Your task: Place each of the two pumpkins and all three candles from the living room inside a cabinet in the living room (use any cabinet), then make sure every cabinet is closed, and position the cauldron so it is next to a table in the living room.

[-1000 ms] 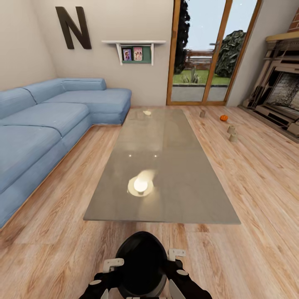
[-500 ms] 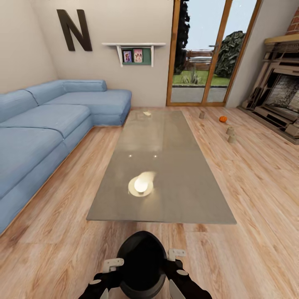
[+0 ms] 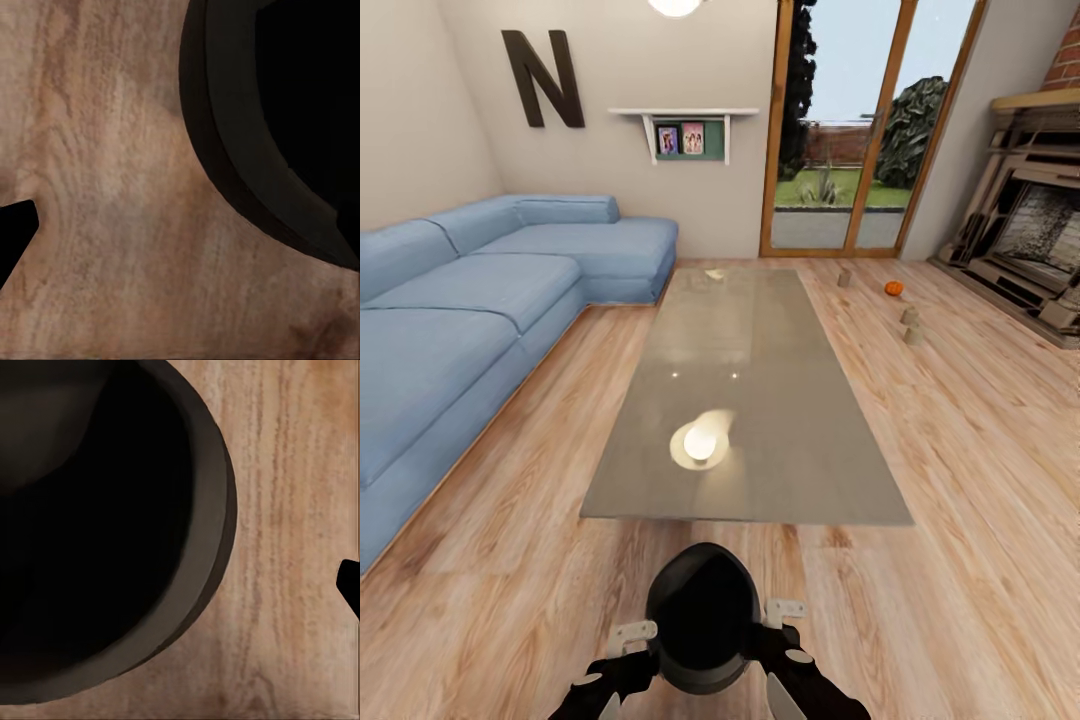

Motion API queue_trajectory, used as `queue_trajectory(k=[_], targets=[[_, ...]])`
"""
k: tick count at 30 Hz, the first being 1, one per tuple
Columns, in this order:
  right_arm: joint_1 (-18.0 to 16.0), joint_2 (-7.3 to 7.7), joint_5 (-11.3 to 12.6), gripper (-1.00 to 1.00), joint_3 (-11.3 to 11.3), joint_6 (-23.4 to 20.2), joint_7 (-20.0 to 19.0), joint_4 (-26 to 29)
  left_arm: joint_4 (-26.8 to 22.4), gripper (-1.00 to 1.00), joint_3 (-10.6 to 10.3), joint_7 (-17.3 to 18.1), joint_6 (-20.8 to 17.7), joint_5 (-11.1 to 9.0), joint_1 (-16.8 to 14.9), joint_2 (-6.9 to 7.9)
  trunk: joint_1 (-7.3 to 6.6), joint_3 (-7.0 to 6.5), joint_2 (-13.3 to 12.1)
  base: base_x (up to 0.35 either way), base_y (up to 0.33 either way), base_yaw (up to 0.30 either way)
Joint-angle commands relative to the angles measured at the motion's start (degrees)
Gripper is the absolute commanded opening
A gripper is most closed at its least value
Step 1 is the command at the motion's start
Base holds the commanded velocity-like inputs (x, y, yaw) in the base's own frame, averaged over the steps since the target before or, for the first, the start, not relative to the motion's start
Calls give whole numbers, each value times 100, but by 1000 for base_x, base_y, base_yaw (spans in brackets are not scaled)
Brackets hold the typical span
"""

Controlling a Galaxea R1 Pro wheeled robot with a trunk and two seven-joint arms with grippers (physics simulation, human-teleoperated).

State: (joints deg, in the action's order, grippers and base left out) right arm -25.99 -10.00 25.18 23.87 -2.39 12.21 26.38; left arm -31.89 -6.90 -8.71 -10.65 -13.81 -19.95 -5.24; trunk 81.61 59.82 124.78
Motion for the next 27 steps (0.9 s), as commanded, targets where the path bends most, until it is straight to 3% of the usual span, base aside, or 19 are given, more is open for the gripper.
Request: queue_trajectory(k=[1, 27], targets=[[-3, 0, 13, 100, 21, -25, 44, 7, -13, 100, -39, -52, -24, -64, -1, 6, -26, -14, -39, -194, 0, 0], [19, 0, 21, 100, -9, -33, 60, 1, 32, 100, -41, -63, -24, -73, -1, 14, -597, -481, -1082, -100, 0, 0]])
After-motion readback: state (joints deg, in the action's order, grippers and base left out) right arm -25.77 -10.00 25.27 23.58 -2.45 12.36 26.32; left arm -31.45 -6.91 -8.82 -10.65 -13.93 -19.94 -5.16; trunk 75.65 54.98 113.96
